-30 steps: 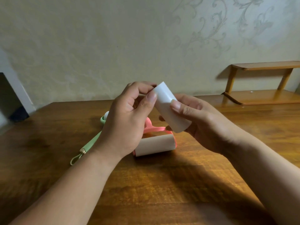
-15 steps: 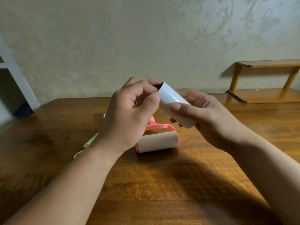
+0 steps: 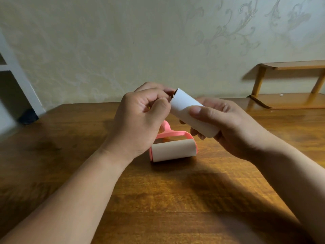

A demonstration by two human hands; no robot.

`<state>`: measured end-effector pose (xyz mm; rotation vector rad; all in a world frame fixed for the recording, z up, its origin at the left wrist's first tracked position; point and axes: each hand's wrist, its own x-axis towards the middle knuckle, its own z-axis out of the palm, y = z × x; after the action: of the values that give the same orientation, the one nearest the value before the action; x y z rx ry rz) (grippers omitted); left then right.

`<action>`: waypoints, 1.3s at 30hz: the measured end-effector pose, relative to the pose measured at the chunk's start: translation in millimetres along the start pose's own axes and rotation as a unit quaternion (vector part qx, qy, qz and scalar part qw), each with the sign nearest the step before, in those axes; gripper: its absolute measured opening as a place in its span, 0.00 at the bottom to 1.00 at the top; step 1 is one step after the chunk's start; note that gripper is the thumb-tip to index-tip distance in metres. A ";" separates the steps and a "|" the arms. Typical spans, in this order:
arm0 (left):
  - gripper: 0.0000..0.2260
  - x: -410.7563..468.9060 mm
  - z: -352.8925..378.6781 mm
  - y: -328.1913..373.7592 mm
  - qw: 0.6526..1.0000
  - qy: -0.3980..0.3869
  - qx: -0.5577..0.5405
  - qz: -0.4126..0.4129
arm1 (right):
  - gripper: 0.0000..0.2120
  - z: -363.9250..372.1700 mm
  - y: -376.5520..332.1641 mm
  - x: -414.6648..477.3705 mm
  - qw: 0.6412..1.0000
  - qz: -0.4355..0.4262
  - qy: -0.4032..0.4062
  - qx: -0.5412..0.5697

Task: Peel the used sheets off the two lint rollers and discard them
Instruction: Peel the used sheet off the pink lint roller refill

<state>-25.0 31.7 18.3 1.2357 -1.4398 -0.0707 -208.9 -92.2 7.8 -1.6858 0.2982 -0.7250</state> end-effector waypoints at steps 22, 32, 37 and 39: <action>0.17 3.8 -2.0 -18.8 0.982 -0.035 -0.151 -0.104 | 0.13 -5.7 12.1 4.2 1.000 0.002 0.022 -0.006; 0.04 0.3 3.6 -21.1 0.990 0.026 0.137 0.013 | 0.11 0.4 17.0 2.3 0.969 -0.053 0.128 -0.202; 0.03 -1.0 6.5 -23.6 0.987 0.057 0.148 0.021 | 0.13 7.9 18.0 0.3 0.959 -0.067 0.142 -0.238; 0.04 -1.2 7.3 -25.1 0.984 0.070 0.158 0.040 | 0.13 10.4 17.5 -0.2 0.960 -0.061 0.143 -0.233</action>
<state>-15.3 17.3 -1.3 1.4064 -1.4112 0.3036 -199.5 -88.3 -9.9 -2.0554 0.6099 -1.0549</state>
